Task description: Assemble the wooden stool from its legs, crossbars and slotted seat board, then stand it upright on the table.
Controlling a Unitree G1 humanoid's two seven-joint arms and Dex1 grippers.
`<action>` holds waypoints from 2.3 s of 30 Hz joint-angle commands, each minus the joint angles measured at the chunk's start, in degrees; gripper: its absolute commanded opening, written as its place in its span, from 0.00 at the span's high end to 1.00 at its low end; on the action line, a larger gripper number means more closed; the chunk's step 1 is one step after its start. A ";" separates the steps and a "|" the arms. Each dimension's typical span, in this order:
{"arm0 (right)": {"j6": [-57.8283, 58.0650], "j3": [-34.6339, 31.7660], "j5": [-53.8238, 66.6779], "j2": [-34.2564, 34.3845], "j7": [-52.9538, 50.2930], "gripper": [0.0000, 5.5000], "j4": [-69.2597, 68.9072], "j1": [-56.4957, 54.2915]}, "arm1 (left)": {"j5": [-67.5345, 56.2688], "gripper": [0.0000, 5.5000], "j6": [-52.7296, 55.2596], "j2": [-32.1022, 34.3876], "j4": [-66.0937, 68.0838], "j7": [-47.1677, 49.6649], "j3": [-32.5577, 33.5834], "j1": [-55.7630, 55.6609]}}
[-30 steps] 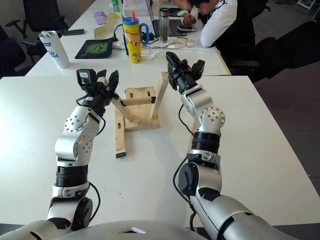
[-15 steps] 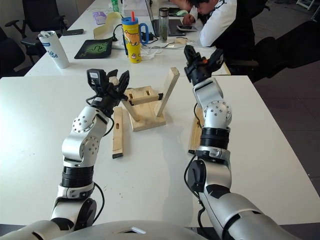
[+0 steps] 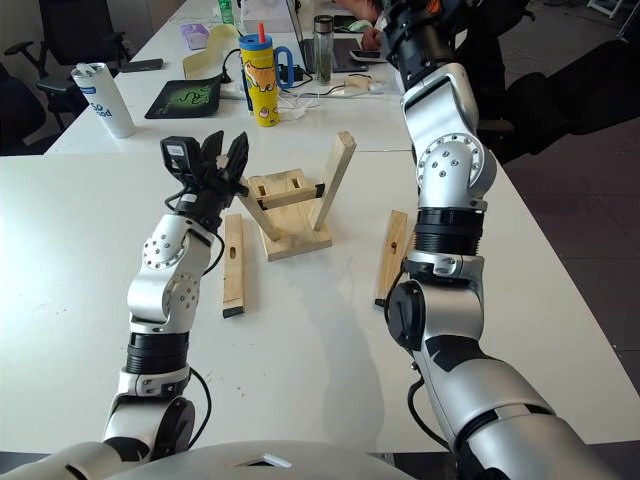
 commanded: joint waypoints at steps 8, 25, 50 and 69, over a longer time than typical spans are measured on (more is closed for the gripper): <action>22.23 27.03 -18.61 -4.19 10.38 0.59 5.06 15.86 | -6.28 0.62 -0.32 1.75 -8.58 4.26 8.14 -13.78; 17.00 19.42 -19.77 -0.02 10.05 0.59 1.09 13.31 | 6.11 0.62 1.25 4.43 21.18 5.06 -0.71 -6.33; -10.39 9.37 -29.74 -7.43 7.53 0.59 37.22 -1.12 | 7.83 0.62 7.19 6.25 1.90 11.36 6.60 1.73; -0.33 27.96 -21.56 1.70 41.52 0.59 -11.81 34.68 | 6.73 0.62 10.44 17.18 10.49 -0.86 7.48 -0.70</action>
